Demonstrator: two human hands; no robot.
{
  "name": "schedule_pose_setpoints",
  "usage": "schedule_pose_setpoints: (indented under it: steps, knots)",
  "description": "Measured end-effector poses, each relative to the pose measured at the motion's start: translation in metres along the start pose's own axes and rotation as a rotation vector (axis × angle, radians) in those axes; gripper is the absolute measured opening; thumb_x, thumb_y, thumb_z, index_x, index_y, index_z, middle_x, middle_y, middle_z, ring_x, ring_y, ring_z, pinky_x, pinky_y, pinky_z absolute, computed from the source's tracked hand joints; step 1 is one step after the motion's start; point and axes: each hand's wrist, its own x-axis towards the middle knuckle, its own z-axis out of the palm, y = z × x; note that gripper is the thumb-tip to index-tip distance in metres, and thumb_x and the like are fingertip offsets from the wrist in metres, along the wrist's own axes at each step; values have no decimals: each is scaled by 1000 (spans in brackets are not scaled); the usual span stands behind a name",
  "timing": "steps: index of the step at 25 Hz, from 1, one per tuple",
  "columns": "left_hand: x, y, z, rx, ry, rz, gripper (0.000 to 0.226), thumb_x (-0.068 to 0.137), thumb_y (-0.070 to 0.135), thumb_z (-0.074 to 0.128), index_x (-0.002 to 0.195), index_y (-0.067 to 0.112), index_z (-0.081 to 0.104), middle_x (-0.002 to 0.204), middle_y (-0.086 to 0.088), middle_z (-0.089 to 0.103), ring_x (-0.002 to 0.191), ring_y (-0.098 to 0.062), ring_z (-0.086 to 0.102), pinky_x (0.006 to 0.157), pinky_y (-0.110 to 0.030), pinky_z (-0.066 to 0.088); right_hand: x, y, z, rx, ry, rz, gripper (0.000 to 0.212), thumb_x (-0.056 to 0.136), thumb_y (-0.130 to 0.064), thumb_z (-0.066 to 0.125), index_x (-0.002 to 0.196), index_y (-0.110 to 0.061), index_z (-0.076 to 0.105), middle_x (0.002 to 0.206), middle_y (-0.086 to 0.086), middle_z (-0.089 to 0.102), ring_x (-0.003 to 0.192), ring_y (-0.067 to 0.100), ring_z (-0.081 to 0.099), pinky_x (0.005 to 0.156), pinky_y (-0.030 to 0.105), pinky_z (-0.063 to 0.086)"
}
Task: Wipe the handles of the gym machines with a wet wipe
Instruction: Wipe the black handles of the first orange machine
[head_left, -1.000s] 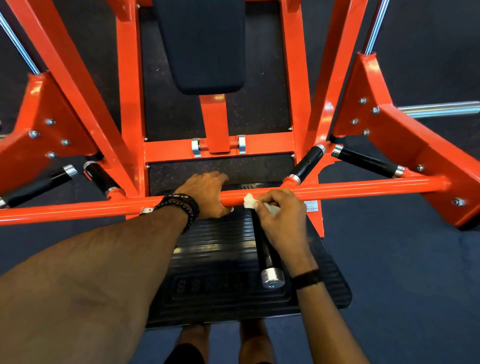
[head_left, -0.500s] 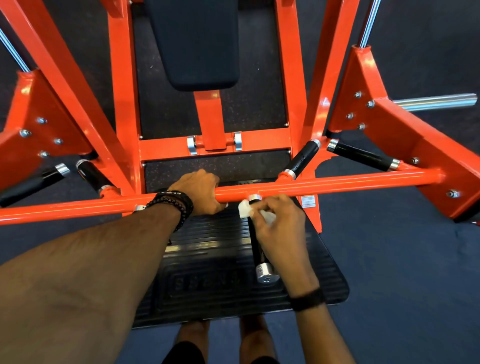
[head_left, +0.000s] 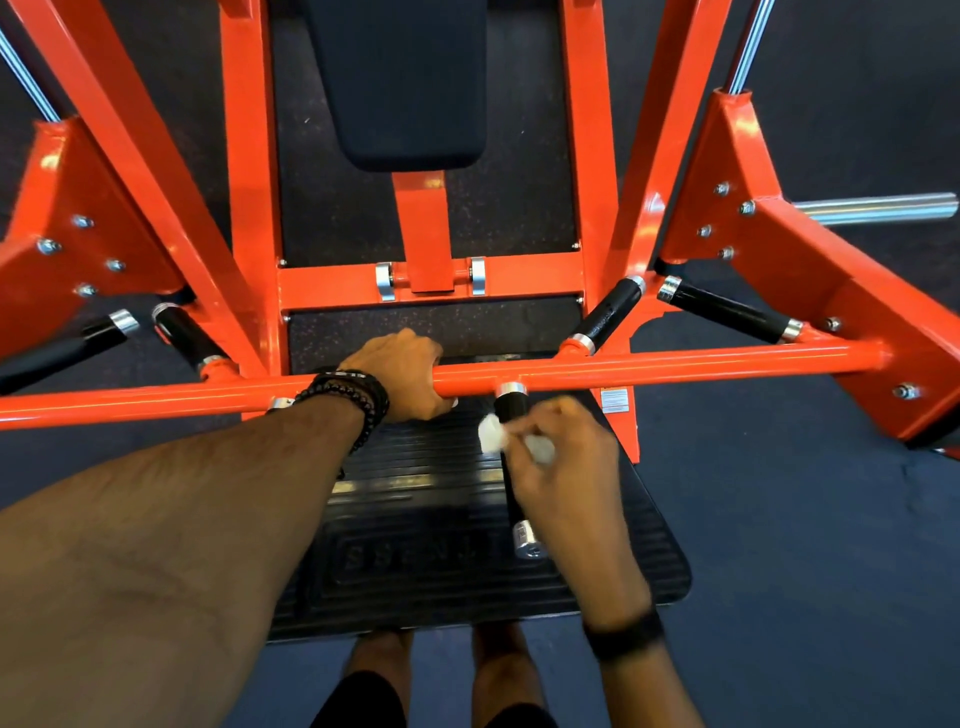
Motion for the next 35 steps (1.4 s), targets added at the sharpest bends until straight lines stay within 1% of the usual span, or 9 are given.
schedule_pose_setpoints:
  steps: [4, 8, 13, 15, 20, 25, 29, 32, 35]
  knots:
    - [-2, -1, 1, -4, 19, 5, 39, 69, 61, 69, 85, 30, 54, 95, 0, 59, 85, -24, 61, 79, -38, 54, -48, 1, -19, 128, 70, 53, 10, 79, -9, 79, 83, -18, 74, 87, -10, 66, 85, 4, 63, 74, 10, 47]
    - [0, -1, 2, -16, 14, 8, 41, 69, 60, 70, 90, 27, 59, 94, 1, 61, 84, -23, 62, 80, -40, 56, 34, 18, 14, 302, 80, 211, 3, 82, -18, 78, 81, -19, 75, 82, -6, 73, 80, 12, 68, 78, 36, 55]
    - [-1, -1, 1, -16, 34, 28, 41, 69, 59, 70, 91, 27, 57, 93, 2, 59, 82, -21, 59, 78, -38, 54, -24, 25, -11, 547, 67, 271, 11, 83, -5, 74, 91, -13, 77, 88, 0, 76, 82, 9, 70, 73, 16, 51]
    - [-2, -1, 0, -4, 36, 27, 40, 70, 58, 70, 90, 27, 56, 92, 1, 59, 82, -22, 59, 77, -38, 54, -42, 27, -18, 671, 38, 366, 13, 87, -9, 71, 96, -14, 78, 93, 1, 77, 89, 13, 71, 76, 21, 54]
    - [-2, 0, 0, -27, 37, 27, 39, 69, 57, 71, 90, 27, 58, 90, 3, 60, 83, -22, 61, 78, -39, 55, 14, 25, 12, 806, -73, 506, 24, 92, -28, 67, 107, -11, 75, 106, 12, 75, 107, 32, 68, 99, 51, 51]
    - [-3, 0, 0, -24, 50, 46, 40, 70, 58, 71, 91, 26, 59, 90, 2, 61, 83, -22, 62, 79, -39, 55, -52, 20, -13, 1113, -111, 662, 27, 98, -17, 53, 113, -4, 71, 111, 18, 72, 106, 33, 68, 92, 45, 53]
    - [0, -1, 0, -9, 52, 47, 38, 69, 55, 71, 88, 25, 58, 87, 2, 60, 81, -22, 62, 77, -39, 55, -4, 17, -1, 1169, -251, 817, 38, 99, -33, 52, 115, -4, 70, 116, 22, 69, 106, 33, 68, 96, 44, 50]
    - [1, -2, 2, -8, 64, 57, 39, 69, 57, 70, 85, 25, 56, 85, 1, 59, 78, -22, 61, 73, -37, 54, 8, 18, 2, 1300, -257, 879, 51, 99, -39, 49, 127, 1, 62, 127, 26, 62, 119, 38, 60, 110, 49, 41]
    - [0, -4, 4, -5, 84, 51, 43, 67, 61, 70, 87, 26, 56, 90, 0, 59, 81, -24, 60, 75, -37, 54, -37, 20, -18, 1441, -327, 934, 64, 101, -43, 38, 126, 12, 57, 130, 35, 56, 110, 44, 63, 96, 51, 52]
